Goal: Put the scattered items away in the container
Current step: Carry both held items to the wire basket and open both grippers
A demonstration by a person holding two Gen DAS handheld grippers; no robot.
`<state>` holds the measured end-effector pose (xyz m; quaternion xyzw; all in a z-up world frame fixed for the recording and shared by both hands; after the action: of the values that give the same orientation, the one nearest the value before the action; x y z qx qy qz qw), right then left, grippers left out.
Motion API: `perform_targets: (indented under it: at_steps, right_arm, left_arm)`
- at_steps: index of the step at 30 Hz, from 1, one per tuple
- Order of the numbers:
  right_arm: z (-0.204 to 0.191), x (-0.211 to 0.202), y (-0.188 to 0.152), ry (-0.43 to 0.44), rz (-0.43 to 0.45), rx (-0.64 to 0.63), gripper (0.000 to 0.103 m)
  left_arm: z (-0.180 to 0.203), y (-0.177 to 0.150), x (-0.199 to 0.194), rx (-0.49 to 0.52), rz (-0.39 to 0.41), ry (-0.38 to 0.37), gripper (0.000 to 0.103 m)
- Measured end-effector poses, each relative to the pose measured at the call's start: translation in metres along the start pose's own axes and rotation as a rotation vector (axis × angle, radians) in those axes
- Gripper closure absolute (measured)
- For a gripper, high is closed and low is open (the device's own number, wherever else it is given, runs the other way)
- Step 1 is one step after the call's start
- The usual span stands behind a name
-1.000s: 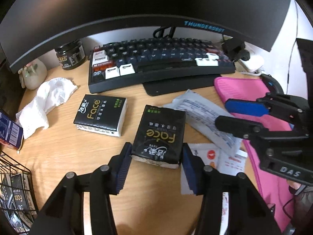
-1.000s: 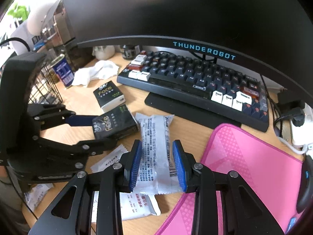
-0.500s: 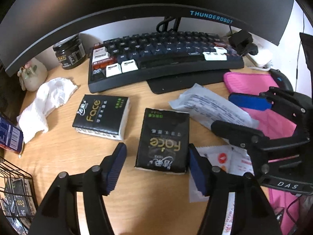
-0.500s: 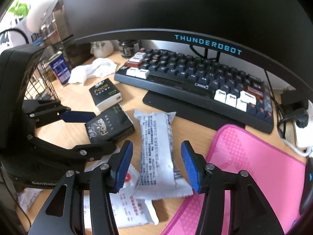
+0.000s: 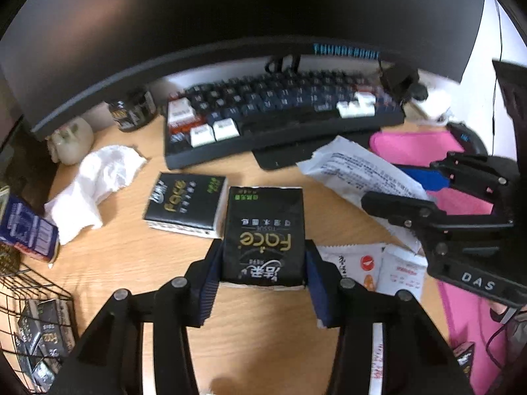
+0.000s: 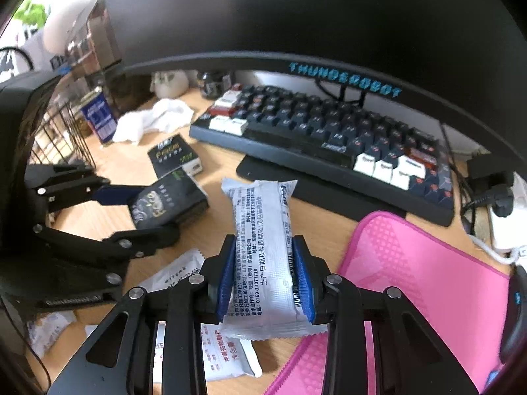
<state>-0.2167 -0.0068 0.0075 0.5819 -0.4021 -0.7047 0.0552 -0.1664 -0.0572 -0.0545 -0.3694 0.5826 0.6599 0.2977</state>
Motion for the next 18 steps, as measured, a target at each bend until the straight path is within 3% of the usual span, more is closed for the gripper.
perform_targets:
  at_steps: [10,18]
  right_arm:
    - [-0.038,-0.060,0.026,0.009,0.120,-0.034,0.070]
    - [-0.121,-0.109,0.063,0.079,0.233,-0.156,0.070]
  left_arm:
    - [-0.005,-0.001,-0.086,-0.059,0.160,-0.007,0.050]
    - [-0.062,-0.028,-0.169,-0.200,0.302,0.106,0.051]
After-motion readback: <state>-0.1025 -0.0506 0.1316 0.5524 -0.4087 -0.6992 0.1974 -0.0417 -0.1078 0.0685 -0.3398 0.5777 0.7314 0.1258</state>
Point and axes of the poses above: each gripper's, at about its wrist camera, not at the fingertips, and x roughly the way its jaws point, z to its right, y to its top, the point moved 1 cm from there along x, roughly the way its jaws point, and after that the axes turned 4 degrees about -x, right-handed, at the moved point
